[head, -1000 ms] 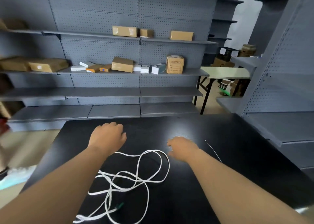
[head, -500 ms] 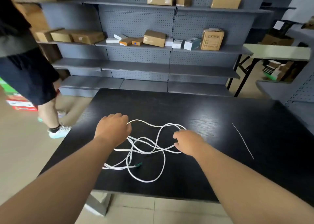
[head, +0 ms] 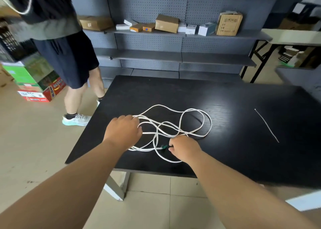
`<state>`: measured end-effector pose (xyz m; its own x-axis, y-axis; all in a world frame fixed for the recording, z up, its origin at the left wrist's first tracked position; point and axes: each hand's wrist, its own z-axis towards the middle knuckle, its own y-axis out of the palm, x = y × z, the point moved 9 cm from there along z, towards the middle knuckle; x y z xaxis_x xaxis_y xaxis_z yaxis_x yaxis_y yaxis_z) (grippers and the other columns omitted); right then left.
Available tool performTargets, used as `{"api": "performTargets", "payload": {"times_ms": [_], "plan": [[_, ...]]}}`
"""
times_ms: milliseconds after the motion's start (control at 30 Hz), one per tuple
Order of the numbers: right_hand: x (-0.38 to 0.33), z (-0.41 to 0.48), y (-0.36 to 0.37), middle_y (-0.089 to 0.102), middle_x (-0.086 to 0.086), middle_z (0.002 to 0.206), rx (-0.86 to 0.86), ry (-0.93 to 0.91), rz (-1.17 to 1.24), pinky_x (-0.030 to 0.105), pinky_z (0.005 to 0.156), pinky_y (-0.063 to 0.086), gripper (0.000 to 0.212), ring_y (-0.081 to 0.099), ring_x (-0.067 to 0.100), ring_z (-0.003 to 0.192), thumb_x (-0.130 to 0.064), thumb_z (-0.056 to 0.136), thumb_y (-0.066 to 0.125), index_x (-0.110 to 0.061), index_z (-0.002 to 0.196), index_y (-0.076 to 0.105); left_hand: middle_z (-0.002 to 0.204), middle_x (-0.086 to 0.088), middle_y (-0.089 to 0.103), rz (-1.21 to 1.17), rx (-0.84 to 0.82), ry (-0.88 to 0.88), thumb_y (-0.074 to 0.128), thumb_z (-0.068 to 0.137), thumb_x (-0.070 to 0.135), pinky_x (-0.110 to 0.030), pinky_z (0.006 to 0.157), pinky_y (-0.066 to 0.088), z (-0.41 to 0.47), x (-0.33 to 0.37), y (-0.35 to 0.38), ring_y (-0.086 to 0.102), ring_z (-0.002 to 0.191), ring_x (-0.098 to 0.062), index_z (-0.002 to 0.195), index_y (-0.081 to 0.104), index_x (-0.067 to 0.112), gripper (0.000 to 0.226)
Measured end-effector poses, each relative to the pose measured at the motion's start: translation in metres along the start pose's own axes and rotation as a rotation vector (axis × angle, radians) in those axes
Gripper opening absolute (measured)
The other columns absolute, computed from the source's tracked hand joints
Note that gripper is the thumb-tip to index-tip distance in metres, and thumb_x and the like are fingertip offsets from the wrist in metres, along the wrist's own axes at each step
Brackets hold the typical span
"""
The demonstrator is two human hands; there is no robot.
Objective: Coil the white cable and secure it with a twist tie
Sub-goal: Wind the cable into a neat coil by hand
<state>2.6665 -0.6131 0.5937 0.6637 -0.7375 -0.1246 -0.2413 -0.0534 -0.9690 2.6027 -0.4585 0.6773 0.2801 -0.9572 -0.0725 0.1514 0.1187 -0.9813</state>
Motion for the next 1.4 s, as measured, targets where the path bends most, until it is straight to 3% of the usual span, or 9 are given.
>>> {"api": "performTargets", "payload": {"times_ms": [200,367,600,767,900,1033,1200,1300,1400], "plan": [[-0.039,-0.009,0.022,0.062,0.003,0.098,0.074,-0.128,0.05,0.034,0.072,0.044,0.022,0.057,0.024,0.097,-0.027,0.093,0.047,-0.016,0.101,0.064,0.097,0.0,0.063,-0.018,-0.016,-0.001,0.039,0.092,0.032,-0.034,0.077,0.041,-0.009,-0.014,0.013,0.057,0.091,-0.022,0.098,0.062,0.019,0.027],[-0.042,-0.008,0.027,0.062,0.005,0.099,0.134,-0.069,0.01,0.034,0.073,0.045,0.022,0.057,0.025,0.095,-0.029,0.093,0.05,-0.013,0.1,0.063,0.098,0.0,0.063,-0.028,-0.024,-0.006,0.038,0.092,0.033,-0.034,0.079,0.041,-0.013,-0.015,0.02,0.057,0.091,-0.021,0.098,0.061,0.019,0.027],[-0.04,-0.01,0.059,0.065,0.008,0.099,-0.038,-0.024,-0.097,0.029,0.066,0.037,0.021,0.06,0.028,0.094,-0.014,0.093,0.044,-0.011,0.1,0.063,0.098,0.0,0.064,-0.025,-0.048,0.012,0.037,0.092,0.032,-0.034,0.078,0.041,-0.013,-0.007,0.031,0.057,0.09,-0.022,0.098,0.061,0.019,0.028],[-0.03,-0.01,0.047,0.066,0.007,0.099,0.033,0.058,-0.041,0.03,0.064,0.037,0.02,0.062,0.027,0.092,-0.011,0.09,0.048,-0.01,0.108,0.055,0.097,0.0,0.063,-0.006,-0.069,0.014,0.036,0.092,0.032,-0.032,0.077,0.04,-0.012,-0.004,0.036,0.057,0.09,-0.021,0.098,0.06,0.019,0.028],[-0.025,0.001,0.038,0.064,0.007,0.104,0.108,0.098,0.012,0.032,0.063,0.037,0.041,0.063,0.028,0.092,-0.003,0.086,0.044,-0.01,0.127,0.041,0.098,0.002,0.063,-0.008,-0.082,0.014,0.036,0.093,0.032,-0.031,0.077,0.04,-0.011,-0.003,0.04,0.056,0.089,-0.019,0.099,0.06,0.02,0.028],[-0.026,0.018,0.054,0.063,0.008,0.103,-0.078,0.137,0.049,0.034,0.06,0.04,0.069,0.06,0.029,0.084,0.003,0.082,0.038,-0.018,0.146,0.019,0.097,0.004,0.062,0.004,-0.101,0.015,0.035,0.093,0.034,-0.031,0.081,0.041,-0.012,-0.006,0.046,0.056,0.09,-0.018,0.098,0.06,0.021,0.028],[-0.029,0.022,0.056,0.06,0.007,0.109,-0.112,0.134,0.022,0.033,0.065,0.042,0.039,0.061,0.028,0.095,0.003,0.082,0.044,-0.013,0.115,0.055,0.098,0.004,0.063,0.016,-0.101,0.007,0.036,0.093,0.034,-0.031,0.079,0.041,-0.012,-0.014,0.047,0.057,0.09,-0.018,0.1,0.06,0.021,0.028],[-0.034,0.021,0.042,0.056,0.008,0.109,-0.071,0.061,-0.03,0.034,0.068,0.042,0.03,0.059,0.029,0.097,0.001,0.085,0.047,-0.01,0.108,0.062,0.098,0.003,0.063,0.014,-0.074,0.0,0.037,0.093,0.034,-0.031,0.078,0.04,-0.006,-0.019,0.037,0.057,0.09,-0.019,0.099,0.06,0.021,0.028],[-0.04,0.022,0.011,0.056,0.009,0.109,0.002,-0.061,-0.015,0.037,0.079,0.043,0.023,0.055,0.03,0.102,-0.014,0.092,0.046,-0.012,0.105,0.065,0.093,0.002,0.063,0.008,-0.026,0.0,0.038,0.092,0.033,-0.031,0.073,0.039,0.007,-0.022,0.017,0.055,0.082,-0.019,0.095,0.06,0.02,0.027]]}}
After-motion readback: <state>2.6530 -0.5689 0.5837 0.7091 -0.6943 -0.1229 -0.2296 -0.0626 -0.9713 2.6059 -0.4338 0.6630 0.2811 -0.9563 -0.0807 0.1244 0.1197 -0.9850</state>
